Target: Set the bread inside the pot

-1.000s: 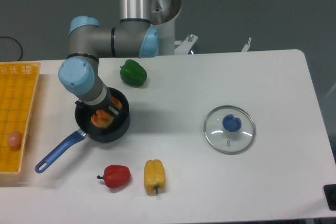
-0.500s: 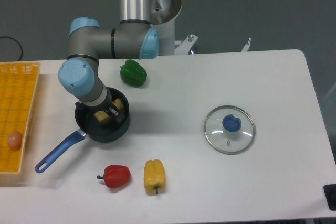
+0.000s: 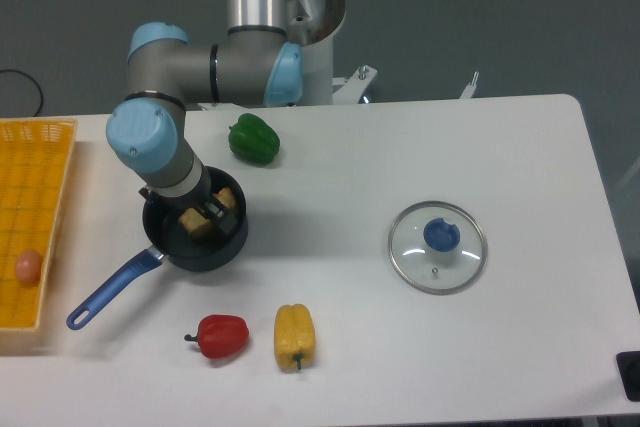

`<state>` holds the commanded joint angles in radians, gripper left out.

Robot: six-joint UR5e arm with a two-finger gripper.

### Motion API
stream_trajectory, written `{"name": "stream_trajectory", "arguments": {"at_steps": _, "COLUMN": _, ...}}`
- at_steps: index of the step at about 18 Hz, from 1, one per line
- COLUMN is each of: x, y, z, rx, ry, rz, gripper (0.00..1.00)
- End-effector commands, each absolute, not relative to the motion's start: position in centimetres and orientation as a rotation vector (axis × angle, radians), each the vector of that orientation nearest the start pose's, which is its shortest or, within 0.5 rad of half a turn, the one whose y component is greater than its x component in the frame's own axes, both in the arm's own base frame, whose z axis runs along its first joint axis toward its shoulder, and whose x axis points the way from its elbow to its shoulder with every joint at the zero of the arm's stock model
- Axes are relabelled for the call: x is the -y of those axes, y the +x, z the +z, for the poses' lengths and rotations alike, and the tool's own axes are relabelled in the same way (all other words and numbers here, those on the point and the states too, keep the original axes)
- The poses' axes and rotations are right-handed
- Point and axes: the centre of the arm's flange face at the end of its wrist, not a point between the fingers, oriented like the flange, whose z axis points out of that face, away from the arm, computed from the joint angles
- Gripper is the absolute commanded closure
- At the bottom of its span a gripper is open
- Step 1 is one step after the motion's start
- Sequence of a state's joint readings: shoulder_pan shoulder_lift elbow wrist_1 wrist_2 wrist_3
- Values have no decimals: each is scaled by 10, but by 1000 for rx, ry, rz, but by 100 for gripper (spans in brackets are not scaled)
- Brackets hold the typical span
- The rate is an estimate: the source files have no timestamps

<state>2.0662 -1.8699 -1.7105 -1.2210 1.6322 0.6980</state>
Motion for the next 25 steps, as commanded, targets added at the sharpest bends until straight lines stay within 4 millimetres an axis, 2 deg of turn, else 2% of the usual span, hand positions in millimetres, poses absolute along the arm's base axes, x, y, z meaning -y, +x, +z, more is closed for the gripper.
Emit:
{"name": "stream_trajectory", "arguments": {"at_steps": 4, "x": -565, "y": -190, "z": 326, "rx": -314, "ry": -3181, "rz": 57, "gripper": 12}}
{"name": "stream_trajectory", "arguments": {"at_steps": 6, "x": -560, "y": -214, "z": 334, "rx": -341, "ry": -3166, "rz": 69, "gripper": 12}}
{"name": "stream_trajectory", "arguments": {"at_steps": 10, "x": -543, "y": -258, "z": 331, "rx": -351, "ry": -3166, "rz": 64, "gripper": 12}}
{"name": "stream_trajectory", "arguments": {"at_steps": 14, "x": -527, "y": -303, "z": 341, "rx": -395, "ry": -3151, "rz": 81, "gripper": 12}}
{"name": "stream_trajectory", "arguments": {"at_steps": 20, "x": -509, "y": -342, "z": 346, "rx": -441, "ry": -3134, "rz": 98, "gripper": 12}}
{"name": "stream_trajectory", "arguments": {"at_steps": 25, "x": -492, "y": -380, "z": 334, "rx": -614, "ry": -3119, "rz": 71, "gripper": 7}}
